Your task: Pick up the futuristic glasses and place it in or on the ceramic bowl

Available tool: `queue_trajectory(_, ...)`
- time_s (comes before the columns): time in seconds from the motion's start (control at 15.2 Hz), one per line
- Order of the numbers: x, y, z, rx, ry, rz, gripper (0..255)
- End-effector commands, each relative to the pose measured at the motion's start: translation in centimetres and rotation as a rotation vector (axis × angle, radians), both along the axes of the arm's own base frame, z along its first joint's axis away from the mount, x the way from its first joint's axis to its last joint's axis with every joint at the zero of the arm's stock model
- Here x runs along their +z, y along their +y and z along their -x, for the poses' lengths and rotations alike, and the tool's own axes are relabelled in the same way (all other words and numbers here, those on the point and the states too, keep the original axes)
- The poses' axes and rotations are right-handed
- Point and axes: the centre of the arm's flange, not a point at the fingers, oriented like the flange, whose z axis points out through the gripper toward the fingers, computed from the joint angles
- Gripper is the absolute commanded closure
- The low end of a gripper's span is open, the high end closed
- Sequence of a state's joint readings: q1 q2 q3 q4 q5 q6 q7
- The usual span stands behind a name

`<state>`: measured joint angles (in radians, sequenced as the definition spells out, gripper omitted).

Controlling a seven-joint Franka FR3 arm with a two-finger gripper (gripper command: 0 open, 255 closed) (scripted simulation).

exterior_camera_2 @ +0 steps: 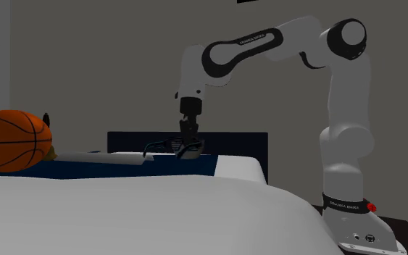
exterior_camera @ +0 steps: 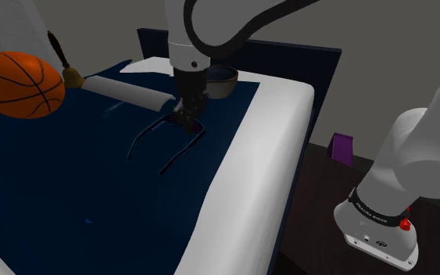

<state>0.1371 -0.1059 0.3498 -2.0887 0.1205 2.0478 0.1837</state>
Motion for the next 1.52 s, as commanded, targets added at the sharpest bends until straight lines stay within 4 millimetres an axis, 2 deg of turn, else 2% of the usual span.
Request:
queue_trajectory(0.0,1.1,0.0,0.0,0.000,0.000,0.000,255)
queue_trajectory(0.92,8.2,0.0,0.0,0.000,0.000,0.000,255)
queue_trajectory(1.45,8.2,-9.4,-4.9,0.000,0.000,0.000,255)
